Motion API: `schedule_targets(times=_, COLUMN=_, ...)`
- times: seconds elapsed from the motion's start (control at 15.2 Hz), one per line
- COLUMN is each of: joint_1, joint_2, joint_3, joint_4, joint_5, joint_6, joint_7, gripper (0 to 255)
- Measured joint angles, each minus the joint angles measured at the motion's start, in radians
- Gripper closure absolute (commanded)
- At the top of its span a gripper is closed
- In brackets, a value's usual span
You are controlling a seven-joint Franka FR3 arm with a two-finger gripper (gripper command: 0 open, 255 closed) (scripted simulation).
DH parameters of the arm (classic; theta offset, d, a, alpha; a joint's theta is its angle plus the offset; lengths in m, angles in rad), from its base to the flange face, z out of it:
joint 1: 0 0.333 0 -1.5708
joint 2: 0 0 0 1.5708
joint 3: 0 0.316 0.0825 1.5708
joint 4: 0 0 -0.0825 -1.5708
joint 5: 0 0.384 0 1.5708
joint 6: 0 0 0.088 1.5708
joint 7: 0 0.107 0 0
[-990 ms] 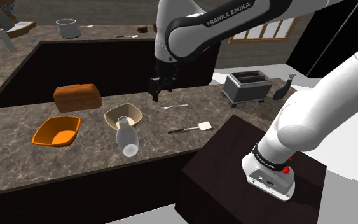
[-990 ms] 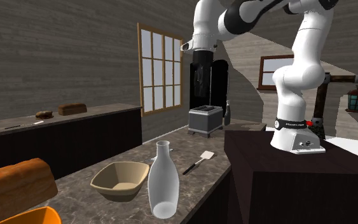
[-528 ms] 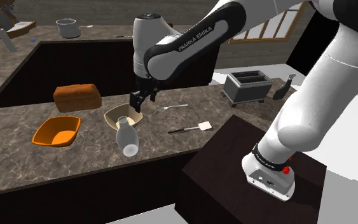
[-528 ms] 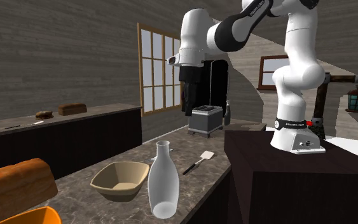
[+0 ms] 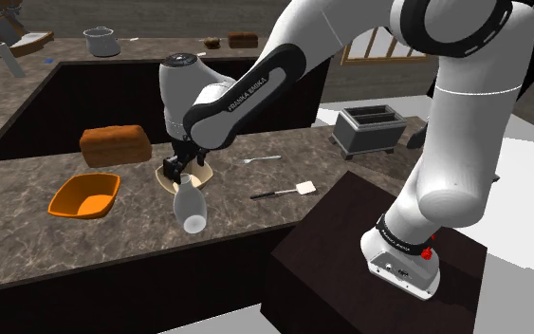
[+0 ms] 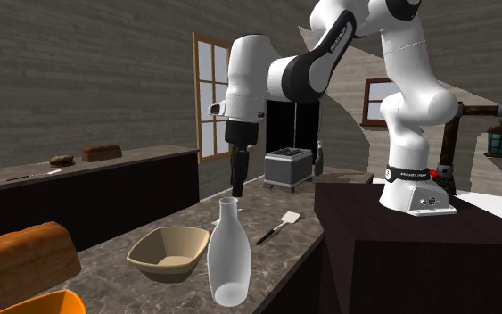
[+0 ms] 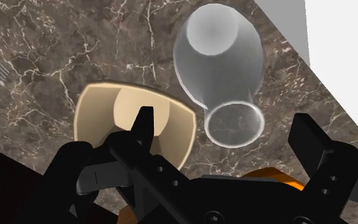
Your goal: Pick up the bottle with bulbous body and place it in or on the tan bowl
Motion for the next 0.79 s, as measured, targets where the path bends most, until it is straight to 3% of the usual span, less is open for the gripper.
schedule_targets(times=0.2, joint_1=0.033, joint_2=0.081, joint_3=-0.017, joint_4=0.065, joint_5=-0.044, joint_6=0.013, joint_7=0.039, gripper=0)
schedule_targets(times=0.79, joint_1=0.051, joint_2=0.156, joint_3=-0.041, joint_4=0.084, joint_5=-0.081, joint_6=0.067, joint_7=0.063, gripper=0)
